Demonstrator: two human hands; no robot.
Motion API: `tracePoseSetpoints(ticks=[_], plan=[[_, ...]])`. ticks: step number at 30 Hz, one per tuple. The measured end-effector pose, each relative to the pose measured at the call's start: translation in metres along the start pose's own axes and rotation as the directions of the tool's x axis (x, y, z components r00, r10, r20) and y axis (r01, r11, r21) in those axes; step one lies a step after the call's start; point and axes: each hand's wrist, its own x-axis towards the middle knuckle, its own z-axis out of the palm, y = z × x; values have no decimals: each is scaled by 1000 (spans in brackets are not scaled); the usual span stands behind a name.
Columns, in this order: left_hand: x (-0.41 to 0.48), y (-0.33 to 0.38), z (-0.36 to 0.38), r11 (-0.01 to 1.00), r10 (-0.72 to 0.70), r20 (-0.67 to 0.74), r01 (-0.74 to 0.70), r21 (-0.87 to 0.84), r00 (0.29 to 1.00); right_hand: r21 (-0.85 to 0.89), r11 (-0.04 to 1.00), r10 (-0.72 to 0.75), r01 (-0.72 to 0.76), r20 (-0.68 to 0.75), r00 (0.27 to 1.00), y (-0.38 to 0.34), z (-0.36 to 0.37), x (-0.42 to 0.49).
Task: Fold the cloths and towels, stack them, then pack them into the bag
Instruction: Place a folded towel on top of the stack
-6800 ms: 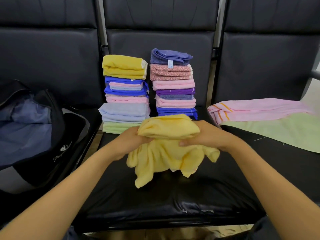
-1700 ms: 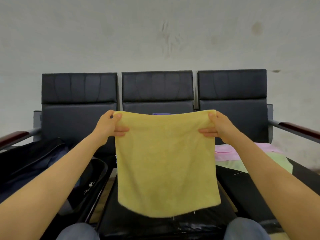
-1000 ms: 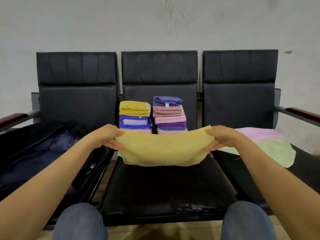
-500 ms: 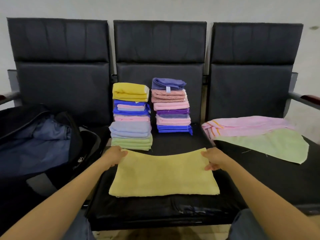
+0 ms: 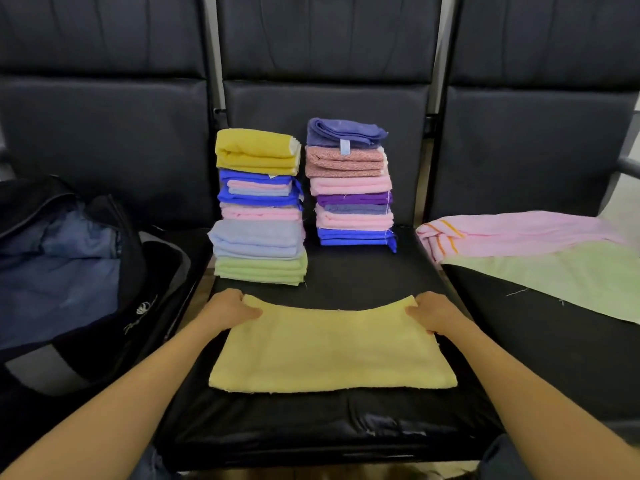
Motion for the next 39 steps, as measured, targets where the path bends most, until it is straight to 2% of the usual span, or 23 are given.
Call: tracePoseSetpoints(ticks=[4, 6, 8, 9, 11, 13, 14, 18, 21, 26, 32, 39], plan=[[-4, 4, -5, 995, -23, 9, 22, 94, 1000, -111, 994, 2, -11, -82, 997, -3, 0, -4], [-9, 5, -6, 981, -61, 64, 47, 190, 996, -170, 985, -32, 13, -109, 993, -9, 0, -9], [-10, 4, -5, 965, -85, 105, 55, 257, 991, -191, 977, -109, 93, -73, 991, -15, 2, -12], [-9, 3, -4, 965, -80, 110, 49, 257, 991, -146, 980, -142, 136, -27, 990, -19, 3, -13], [-6, 3, -2, 983, -48, 91, 31, 183, 995, 105, 985, -151, 137, 134, 979, -25, 4, -18], [-4, 4, -3, 998, -8, 43, 5, 70, 999, 409, 913, -141, -9, 336, 931, -29, 5, -24], [-5, 5, -4, 1000, 2, 11, -3, 26, 1000, 501, 861, -145, -86, 404, 903, -28, 6, -25], [-10, 3, -6, 986, 102, -18, -103, -132, 995, 669, 696, -114, -262, 463, 879, -20, 12, -17], [-15, 5, -13, 946, 235, 74, -211, -246, 969, 719, 628, -112, -297, 461, 881, -16, 14, -13], [-31, 37, -25, 866, 249, 309, -68, -496, 918, 742, 587, -121, -324, 476, 871, -11, 14, -11], [-49, 109, -1, 816, 318, 374, -51, -575, 871, 779, 499, -144, -380, 507, 850, -7, 9, -14], [-55, 168, 58, 846, 304, 490, 4, -533, 817, 793, 360, -137, -492, 567, 812, 0, 8, -13]])
